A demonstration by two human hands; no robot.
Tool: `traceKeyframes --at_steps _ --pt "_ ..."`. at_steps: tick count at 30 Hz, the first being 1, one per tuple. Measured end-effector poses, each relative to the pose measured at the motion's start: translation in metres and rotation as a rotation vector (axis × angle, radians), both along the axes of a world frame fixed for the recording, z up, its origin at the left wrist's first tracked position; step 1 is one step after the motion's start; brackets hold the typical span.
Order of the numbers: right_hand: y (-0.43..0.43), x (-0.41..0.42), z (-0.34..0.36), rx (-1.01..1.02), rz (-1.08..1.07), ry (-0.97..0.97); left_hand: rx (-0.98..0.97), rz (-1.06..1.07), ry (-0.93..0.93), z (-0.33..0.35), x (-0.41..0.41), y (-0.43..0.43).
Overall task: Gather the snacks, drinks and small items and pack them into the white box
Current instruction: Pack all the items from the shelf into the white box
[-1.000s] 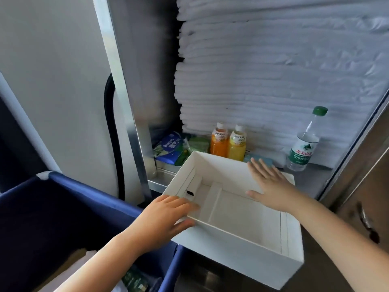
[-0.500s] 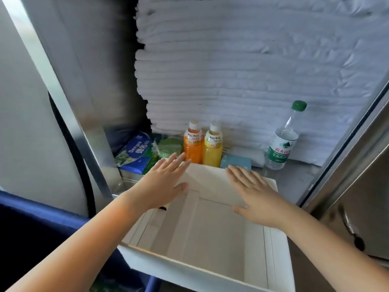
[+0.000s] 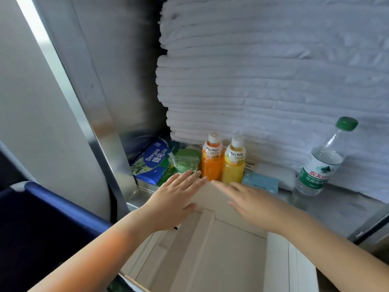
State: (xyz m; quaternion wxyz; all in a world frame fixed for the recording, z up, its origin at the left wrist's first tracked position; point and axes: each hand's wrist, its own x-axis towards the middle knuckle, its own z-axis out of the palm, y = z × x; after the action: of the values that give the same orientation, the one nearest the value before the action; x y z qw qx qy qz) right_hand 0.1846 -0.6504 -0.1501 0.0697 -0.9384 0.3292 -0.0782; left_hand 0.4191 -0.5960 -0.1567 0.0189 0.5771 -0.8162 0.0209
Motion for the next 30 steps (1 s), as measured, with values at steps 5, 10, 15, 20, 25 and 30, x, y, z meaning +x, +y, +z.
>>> traceKeyframes --at_steps 5,10,15,20,25,30 --pt "-0.011 0.008 0.0 0.04 0.002 -0.037 0.001 -0.021 0.028 -0.003 0.001 0.001" --pt "-0.012 0.004 -0.006 0.028 0.042 -0.043 0.009 -0.038 0.141 -0.003 0.005 0.0" --pt "-0.013 0.005 -0.004 -0.001 0.053 -0.05 -0.142 0.113 0.41 0.007 0.022 -0.015" --pt "-0.011 0.007 0.005 -0.099 0.077 -0.095 -0.171 0.506 0.39 -0.009 0.069 -0.051" --pt "-0.009 0.005 0.009 -0.133 0.078 -0.12 -0.008 0.627 0.29 -0.037 0.08 -0.081" --pt "-0.008 0.006 0.011 -0.139 0.102 -0.09 0.079 0.704 0.14 -0.047 0.081 -0.103"
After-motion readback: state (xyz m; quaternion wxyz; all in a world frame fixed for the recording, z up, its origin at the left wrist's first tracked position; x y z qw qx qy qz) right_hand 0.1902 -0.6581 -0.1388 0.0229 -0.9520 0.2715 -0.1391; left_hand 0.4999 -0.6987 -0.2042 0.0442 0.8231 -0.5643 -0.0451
